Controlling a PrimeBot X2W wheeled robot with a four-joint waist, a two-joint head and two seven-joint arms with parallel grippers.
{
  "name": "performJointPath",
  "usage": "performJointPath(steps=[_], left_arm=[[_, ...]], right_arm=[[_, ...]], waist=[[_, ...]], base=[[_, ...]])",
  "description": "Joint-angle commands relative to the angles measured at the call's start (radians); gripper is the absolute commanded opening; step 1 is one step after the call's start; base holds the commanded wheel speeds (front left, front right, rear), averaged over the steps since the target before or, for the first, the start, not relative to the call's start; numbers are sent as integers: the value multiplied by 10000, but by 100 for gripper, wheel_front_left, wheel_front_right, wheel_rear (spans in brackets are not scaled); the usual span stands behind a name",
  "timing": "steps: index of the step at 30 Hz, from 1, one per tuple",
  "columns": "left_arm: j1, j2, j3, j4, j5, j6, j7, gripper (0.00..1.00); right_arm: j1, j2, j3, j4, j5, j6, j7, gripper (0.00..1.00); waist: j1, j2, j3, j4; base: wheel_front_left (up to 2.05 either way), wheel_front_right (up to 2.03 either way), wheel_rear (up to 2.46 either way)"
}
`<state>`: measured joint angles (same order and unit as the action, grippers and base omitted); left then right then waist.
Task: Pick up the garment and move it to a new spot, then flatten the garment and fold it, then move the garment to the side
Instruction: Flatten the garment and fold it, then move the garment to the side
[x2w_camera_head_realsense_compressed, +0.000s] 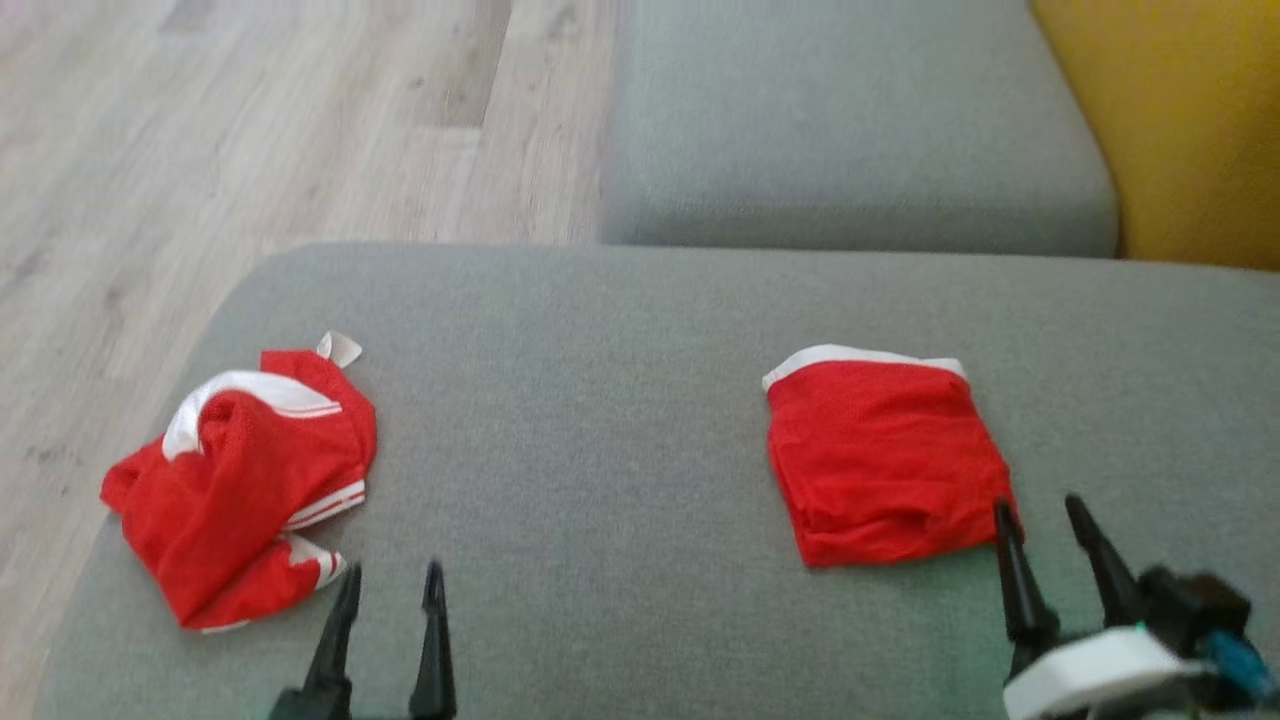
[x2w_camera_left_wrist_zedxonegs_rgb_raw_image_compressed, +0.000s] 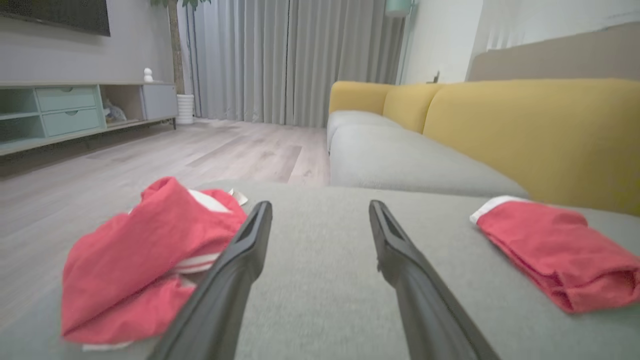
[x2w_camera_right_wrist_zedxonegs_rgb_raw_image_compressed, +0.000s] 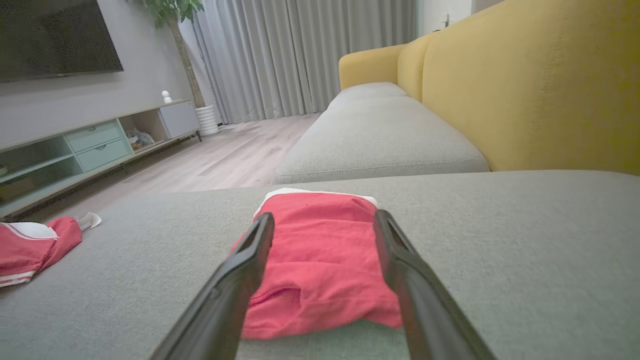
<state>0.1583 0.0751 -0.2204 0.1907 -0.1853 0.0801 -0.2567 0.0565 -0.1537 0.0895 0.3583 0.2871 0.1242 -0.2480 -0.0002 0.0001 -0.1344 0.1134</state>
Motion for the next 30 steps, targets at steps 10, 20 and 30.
performJointPath(steps=[10,20,30], left_arm=[[-242,54,645,210,479,-286,-51,100],[-239,-108,723,163,554,-492,-51,100],[-182,-172,829,276,634,-626,-51,100]], right_arm=[[1132,485,103,-1650,-925,65,-135,100],[1326,576,127,-1515,-1085,65,-136,100],[1306,645,132,-1457,-1197,65,-137,100]], waist=[[2,-1,-567,-454],[2,-1,-602,-626],[2,-1,-607,-724]], base=[[0,0,0],[0,0,0],[0,0,0]])
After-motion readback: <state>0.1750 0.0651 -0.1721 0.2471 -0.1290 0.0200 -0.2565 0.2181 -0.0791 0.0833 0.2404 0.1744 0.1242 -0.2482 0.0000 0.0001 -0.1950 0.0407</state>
